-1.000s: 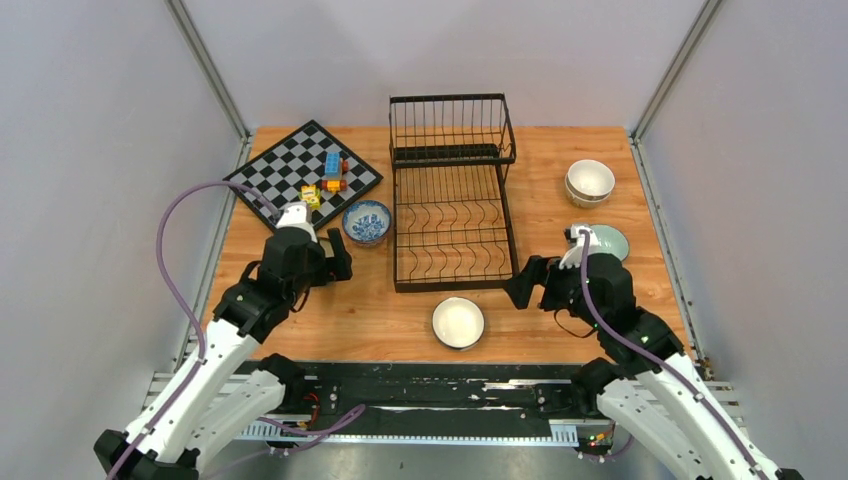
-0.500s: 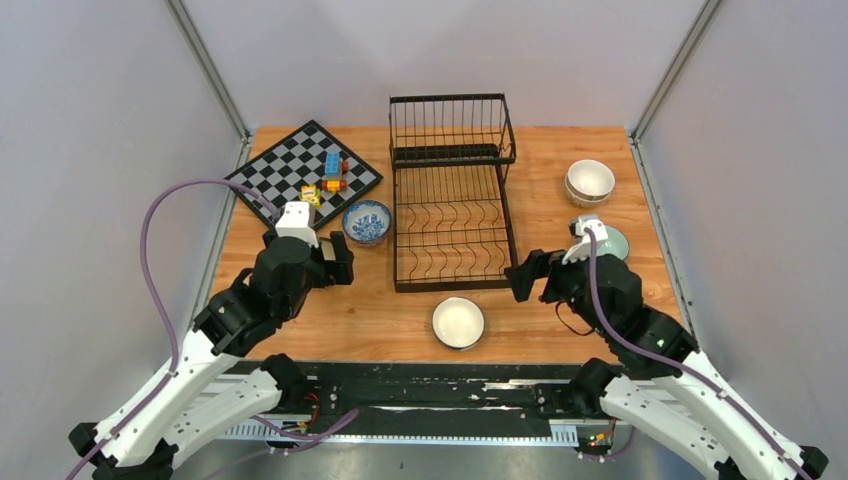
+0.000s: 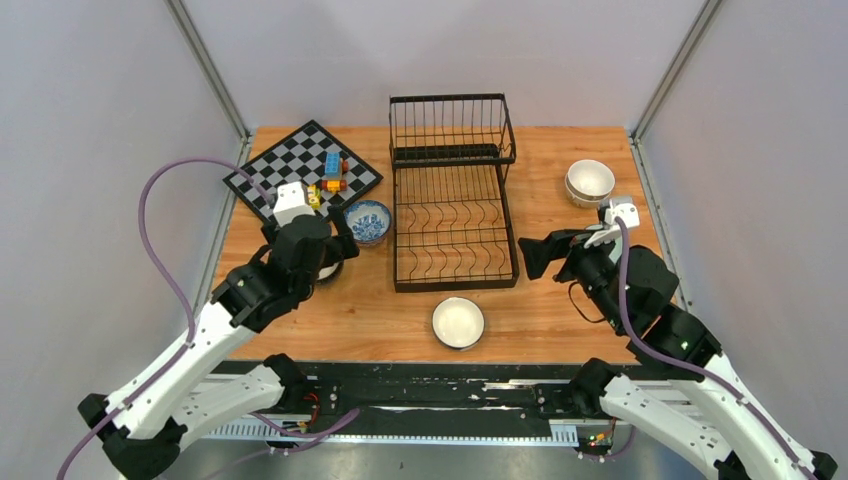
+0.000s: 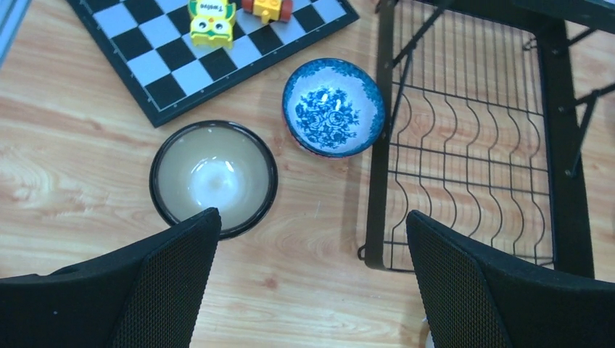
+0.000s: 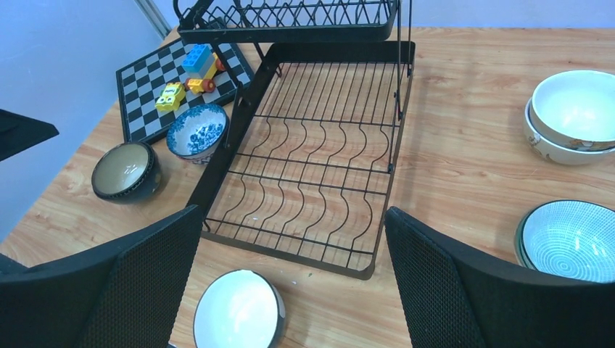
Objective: Unload the bowls from the dish rack
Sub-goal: Reset both arms
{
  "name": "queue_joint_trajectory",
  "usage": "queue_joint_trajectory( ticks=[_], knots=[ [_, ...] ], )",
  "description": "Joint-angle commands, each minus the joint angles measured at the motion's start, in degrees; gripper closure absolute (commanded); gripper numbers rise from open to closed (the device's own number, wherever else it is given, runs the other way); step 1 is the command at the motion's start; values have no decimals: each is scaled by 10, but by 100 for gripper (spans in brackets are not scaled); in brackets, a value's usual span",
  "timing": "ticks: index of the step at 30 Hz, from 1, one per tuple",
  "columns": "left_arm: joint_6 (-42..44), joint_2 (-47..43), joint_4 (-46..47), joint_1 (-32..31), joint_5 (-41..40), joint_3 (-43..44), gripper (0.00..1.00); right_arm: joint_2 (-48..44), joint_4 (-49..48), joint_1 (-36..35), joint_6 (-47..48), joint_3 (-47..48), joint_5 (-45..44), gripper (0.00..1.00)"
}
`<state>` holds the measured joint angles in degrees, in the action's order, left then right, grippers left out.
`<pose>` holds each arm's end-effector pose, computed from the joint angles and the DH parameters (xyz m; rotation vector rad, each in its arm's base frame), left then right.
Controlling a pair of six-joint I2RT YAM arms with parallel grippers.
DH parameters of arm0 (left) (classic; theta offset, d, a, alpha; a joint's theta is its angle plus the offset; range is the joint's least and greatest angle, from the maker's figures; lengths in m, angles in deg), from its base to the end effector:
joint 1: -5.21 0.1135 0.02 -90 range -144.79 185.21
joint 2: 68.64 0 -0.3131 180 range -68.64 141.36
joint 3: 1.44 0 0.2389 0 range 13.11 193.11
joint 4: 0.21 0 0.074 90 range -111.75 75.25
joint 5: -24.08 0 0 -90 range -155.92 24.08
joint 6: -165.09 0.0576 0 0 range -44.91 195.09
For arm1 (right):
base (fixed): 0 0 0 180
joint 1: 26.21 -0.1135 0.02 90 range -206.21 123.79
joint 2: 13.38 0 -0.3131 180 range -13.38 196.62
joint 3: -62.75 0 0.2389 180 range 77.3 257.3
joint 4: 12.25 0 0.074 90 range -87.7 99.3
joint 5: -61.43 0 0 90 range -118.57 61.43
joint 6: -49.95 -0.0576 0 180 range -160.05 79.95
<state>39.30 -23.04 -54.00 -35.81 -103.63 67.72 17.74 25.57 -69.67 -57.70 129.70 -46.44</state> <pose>0.1161 -0.0543 0.3725 -0.2929 1.9629 -0.1741 0.0662 0.0383 0.4107 -0.1217 1.6296 0.5746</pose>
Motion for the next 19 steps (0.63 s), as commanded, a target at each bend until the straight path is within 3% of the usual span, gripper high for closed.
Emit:
queue_joint_trajectory(
  ticks=[1,7,11,19],
  knots=[
    [-144,46,-84,-4,-72,52,0,-14,-29,-7,-13,-24,-14,1],
    [13,20,-36,-4,20,56,0,-18,-72,-7,-50,-43,1,1],
    [43,-36,36,-4,36,-1,0,-15,-115,-7,-52,-60,-1,1],
    [114,-55,29,-4,13,33,0,3,-68,-7,-8,-46,-40,1]
  ],
)
